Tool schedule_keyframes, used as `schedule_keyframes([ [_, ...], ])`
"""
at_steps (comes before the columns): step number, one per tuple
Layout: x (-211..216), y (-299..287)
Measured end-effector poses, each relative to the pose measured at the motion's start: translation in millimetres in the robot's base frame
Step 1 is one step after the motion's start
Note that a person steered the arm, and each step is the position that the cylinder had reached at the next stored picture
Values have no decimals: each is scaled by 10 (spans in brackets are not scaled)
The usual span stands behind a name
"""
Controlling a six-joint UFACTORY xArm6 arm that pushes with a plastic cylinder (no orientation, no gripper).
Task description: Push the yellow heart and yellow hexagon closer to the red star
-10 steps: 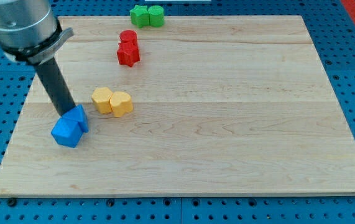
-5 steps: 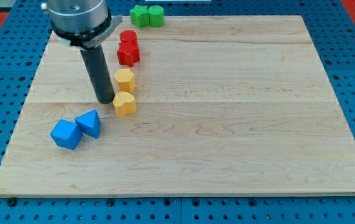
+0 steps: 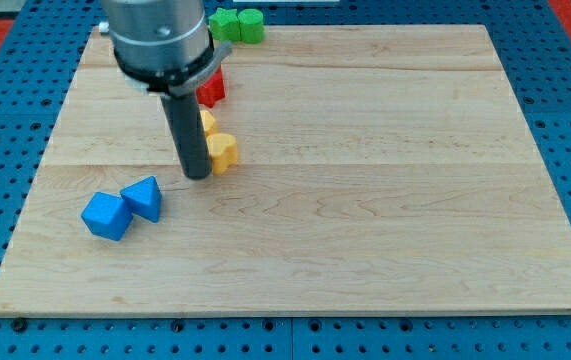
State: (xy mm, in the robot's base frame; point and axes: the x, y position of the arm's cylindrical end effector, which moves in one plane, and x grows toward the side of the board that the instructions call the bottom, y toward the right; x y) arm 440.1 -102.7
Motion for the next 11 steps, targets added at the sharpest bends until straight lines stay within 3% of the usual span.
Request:
schedule_keyframes([
  [1,-205,-78],
  [2,-118,-237],
  [4,-619,-380],
  [6,-649,-466],
  [8,-315,-493],
  [11,-545,-205],
])
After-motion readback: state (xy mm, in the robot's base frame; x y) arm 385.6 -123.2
